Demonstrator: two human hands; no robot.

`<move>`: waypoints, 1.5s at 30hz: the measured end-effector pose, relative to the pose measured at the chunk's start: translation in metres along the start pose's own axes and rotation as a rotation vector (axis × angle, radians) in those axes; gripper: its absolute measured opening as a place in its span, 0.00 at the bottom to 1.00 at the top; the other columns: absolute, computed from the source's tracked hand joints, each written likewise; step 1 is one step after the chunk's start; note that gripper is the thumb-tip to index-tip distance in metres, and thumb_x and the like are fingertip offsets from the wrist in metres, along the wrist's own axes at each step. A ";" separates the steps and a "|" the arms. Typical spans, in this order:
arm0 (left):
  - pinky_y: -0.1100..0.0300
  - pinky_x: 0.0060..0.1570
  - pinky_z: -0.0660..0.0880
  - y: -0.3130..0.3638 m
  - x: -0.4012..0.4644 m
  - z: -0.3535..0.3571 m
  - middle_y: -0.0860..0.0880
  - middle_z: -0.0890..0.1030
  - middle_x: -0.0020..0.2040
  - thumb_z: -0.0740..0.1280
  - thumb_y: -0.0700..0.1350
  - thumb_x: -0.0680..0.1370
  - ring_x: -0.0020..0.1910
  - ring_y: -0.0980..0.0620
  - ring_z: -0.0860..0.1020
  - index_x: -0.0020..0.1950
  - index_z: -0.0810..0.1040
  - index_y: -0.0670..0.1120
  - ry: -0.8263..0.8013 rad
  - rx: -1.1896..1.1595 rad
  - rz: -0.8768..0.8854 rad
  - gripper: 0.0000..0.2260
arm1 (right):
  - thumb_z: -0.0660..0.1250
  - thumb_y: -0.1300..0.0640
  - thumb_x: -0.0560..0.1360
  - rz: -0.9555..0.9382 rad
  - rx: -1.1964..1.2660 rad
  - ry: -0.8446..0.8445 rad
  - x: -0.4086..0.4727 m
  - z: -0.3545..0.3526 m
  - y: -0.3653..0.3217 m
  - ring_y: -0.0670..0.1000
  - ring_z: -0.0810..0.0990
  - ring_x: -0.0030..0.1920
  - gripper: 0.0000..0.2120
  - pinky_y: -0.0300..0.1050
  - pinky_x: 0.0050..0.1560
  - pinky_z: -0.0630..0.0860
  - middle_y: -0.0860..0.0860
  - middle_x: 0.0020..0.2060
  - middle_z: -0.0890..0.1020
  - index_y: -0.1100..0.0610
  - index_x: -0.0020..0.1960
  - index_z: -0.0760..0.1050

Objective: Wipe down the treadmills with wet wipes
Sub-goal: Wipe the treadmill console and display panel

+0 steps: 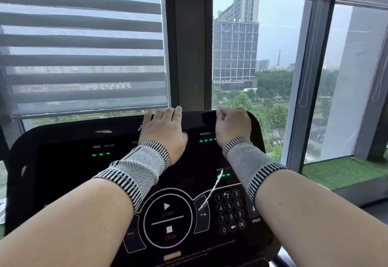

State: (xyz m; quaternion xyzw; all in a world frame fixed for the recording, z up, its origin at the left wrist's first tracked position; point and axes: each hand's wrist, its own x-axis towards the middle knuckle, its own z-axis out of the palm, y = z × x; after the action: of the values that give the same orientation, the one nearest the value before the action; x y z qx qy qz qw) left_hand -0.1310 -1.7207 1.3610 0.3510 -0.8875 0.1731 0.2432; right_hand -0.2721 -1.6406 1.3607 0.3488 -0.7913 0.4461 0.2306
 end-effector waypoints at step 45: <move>0.44 0.75 0.44 -0.019 -0.005 -0.009 0.50 0.58 0.77 0.51 0.53 0.81 0.76 0.50 0.55 0.78 0.49 0.46 -0.023 0.006 0.004 0.28 | 0.58 0.56 0.81 -0.054 -0.006 -0.018 -0.010 0.008 -0.017 0.47 0.70 0.42 0.12 0.28 0.33 0.63 0.52 0.49 0.75 0.58 0.53 0.79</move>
State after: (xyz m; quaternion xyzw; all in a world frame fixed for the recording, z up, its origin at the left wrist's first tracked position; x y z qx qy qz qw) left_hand -0.1115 -1.7262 1.3684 0.3518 -0.8905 0.1720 0.2315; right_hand -0.2536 -1.6505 1.3591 0.3734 -0.7849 0.4340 0.2368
